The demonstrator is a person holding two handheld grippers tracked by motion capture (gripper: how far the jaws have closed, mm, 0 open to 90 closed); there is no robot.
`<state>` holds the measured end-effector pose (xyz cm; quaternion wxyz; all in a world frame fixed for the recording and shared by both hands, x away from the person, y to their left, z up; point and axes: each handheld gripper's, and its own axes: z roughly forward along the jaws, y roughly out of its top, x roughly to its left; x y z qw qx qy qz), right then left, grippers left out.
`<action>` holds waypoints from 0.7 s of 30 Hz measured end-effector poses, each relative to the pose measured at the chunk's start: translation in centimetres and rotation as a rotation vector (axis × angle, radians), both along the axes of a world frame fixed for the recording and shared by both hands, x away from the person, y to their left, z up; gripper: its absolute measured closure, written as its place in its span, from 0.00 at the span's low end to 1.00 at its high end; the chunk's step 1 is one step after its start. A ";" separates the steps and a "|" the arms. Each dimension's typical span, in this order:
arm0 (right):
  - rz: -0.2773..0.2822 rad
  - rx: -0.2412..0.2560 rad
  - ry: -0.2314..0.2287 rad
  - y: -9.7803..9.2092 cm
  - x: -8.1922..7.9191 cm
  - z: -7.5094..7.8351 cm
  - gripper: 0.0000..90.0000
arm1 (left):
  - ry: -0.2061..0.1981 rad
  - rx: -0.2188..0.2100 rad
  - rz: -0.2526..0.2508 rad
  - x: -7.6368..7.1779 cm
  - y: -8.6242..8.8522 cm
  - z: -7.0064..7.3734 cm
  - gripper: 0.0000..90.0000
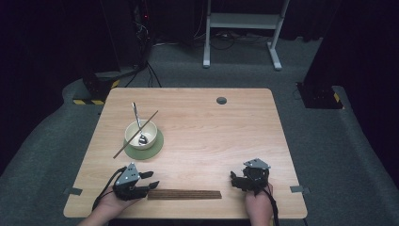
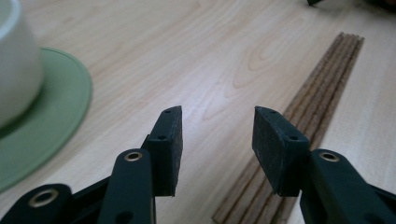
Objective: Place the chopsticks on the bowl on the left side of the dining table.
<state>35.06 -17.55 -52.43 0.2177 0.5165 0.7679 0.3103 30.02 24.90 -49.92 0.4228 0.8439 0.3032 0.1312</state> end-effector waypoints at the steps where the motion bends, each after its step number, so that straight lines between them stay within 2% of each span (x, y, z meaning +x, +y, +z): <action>1: 0.000 0.000 0.000 0.0 0.0 0.0 0.10 | 0.007 0.010 -0.007 0.0 -0.1 -0.2 0.58; 4: 0.000 0.000 0.000 0.0 0.0 0.0 0.10 | 0.026 0.030 -0.021 0.1 -0.3 -0.6 0.58; 12: 0.001 0.000 0.000 0.0 0.0 0.0 0.11 | 0.044 0.068 -0.039 0.2 -0.8 -1.3 0.59; 21: 0.004 0.001 0.000 0.0 0.0 0.0 0.10 | 0.061 0.080 -0.037 0.4 -1.0 -1.6 0.59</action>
